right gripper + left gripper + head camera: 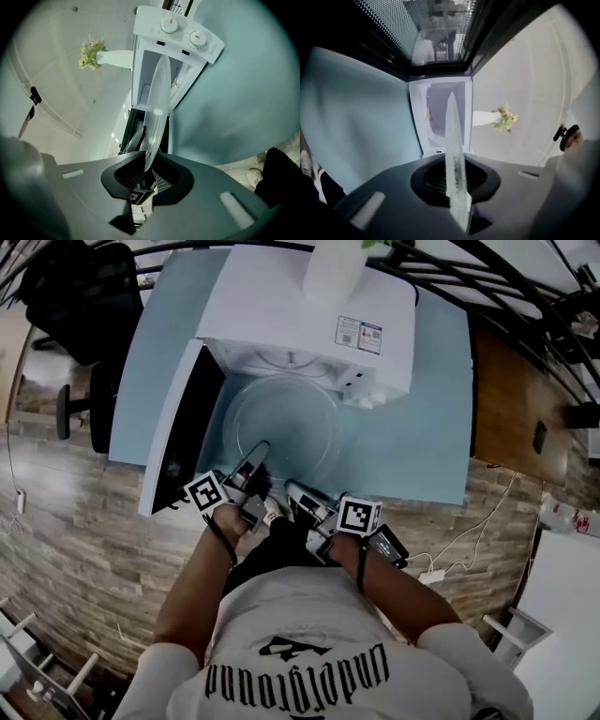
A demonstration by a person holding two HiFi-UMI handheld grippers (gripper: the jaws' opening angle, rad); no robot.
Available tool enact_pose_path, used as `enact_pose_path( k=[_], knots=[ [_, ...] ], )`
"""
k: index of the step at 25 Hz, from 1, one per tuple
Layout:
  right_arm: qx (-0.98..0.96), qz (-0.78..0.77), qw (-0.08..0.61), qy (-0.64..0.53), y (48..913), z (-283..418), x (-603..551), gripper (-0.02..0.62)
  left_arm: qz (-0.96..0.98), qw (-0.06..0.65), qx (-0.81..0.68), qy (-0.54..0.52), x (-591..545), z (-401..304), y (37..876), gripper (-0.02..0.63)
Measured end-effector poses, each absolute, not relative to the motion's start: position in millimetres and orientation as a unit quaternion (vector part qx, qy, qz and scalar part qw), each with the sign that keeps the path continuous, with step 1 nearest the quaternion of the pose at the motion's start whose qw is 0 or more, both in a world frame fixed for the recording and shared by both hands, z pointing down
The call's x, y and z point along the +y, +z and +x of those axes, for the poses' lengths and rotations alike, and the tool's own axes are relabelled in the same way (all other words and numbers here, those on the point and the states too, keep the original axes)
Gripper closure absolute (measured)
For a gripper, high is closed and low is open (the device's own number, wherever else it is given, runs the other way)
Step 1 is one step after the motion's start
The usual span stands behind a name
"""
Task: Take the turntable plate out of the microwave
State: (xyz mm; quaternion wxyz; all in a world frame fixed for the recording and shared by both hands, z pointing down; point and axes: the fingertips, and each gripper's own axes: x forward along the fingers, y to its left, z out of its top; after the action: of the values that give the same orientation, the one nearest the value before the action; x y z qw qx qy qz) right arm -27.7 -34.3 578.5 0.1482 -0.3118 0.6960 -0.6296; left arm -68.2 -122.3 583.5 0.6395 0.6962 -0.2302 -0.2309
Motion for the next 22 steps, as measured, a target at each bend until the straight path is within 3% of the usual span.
enact_pose_path(
  k=[22],
  knots=[
    [0.762,-0.245,0.135,-0.585,488,61,72,0.546,0.721,0.582,-0.242,-0.286,-10,11,478,0.531]
  ],
)
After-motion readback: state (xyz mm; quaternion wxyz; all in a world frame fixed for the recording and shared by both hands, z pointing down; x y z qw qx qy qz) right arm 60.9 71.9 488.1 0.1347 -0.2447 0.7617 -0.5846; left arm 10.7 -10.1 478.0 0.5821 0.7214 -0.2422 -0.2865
